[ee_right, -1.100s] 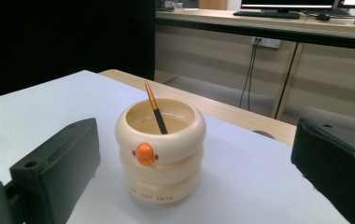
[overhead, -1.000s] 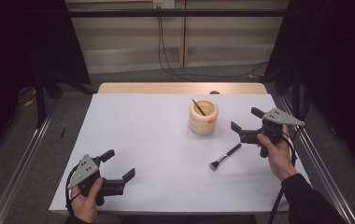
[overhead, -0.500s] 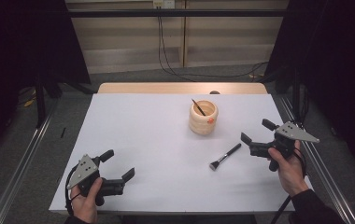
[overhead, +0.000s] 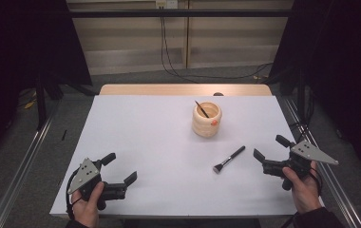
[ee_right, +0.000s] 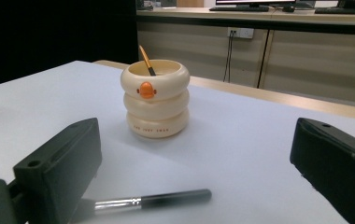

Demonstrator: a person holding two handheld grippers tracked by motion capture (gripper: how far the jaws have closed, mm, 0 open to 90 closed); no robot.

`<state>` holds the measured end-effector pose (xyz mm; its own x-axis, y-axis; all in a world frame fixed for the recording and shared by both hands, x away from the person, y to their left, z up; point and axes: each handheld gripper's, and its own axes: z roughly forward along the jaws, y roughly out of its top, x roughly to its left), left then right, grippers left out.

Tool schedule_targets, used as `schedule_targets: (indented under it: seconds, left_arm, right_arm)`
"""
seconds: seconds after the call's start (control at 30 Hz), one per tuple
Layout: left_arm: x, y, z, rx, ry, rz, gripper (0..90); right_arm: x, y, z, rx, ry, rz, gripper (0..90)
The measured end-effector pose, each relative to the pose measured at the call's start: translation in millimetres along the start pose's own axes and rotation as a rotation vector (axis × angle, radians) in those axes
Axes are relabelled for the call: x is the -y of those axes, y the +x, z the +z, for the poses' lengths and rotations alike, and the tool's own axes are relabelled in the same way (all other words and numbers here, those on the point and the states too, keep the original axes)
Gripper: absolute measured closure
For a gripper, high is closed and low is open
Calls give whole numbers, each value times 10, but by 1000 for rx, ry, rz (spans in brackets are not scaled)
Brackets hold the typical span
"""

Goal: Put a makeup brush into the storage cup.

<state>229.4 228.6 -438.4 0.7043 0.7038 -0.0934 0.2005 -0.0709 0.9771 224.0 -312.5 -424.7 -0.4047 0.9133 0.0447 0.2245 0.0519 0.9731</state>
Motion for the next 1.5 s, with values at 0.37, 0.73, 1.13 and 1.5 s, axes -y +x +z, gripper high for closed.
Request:
schedule_targets:
  seconds: [0.37, 0.73, 1.13, 1.5]
  left_arm:
    - [-22, -16, -26, 5, -16, 12, 9]
    - [-17, -13, -22, 6, -14, 2, 8]
    - [-9, 14, -24, 14, -16, -19, 8]
    - [-13, -21, 0, 16, -5, 5, 8]
  right_arm:
    - [88, 8, -215, 23, -10, -15, 14]
    - [77, -5, -226, 18, -25, -15, 9]
    - [1, 14, -154, 1, -39, -22, 3]
    - [-124, -28, 62, -23, -47, -49, 2]
